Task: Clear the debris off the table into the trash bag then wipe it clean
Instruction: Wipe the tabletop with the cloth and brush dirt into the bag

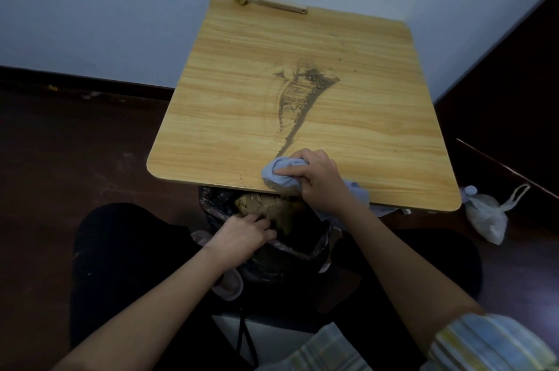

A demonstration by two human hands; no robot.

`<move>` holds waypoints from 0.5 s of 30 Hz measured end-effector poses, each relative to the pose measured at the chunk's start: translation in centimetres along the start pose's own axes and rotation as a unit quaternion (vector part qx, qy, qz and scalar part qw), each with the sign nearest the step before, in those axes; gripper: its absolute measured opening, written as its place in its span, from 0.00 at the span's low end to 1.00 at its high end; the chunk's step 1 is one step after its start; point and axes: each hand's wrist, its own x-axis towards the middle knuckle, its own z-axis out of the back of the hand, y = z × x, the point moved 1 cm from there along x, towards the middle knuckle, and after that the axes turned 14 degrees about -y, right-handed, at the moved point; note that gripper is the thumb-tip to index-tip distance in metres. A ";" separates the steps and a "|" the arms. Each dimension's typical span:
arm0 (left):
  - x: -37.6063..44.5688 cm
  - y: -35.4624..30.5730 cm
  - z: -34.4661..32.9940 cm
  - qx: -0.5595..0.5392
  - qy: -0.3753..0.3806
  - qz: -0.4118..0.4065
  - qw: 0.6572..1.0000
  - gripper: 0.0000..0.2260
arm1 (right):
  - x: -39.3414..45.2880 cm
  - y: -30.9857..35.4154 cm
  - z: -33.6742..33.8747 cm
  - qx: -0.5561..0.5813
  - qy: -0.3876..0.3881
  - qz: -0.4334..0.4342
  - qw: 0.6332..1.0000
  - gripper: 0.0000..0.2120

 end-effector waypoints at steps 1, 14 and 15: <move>0.0 0.0 0.0 0.000 0.000 0.000 1.000 0.13 | -0.1 0.0 0.0 0.001 -0.003 0.001 1.000 0.17; -0.1 0.1 -0.1 0.000 -0.002 0.002 1.000 0.15 | -0.5 0.3 -0.1 0.011 -0.016 0.013 1.000 0.16; -0.1 0.1 0.0 -0.002 -0.005 0.002 1.000 0.15 | -0.4 0.3 -0.1 0.011 -0.016 0.012 1.000 0.16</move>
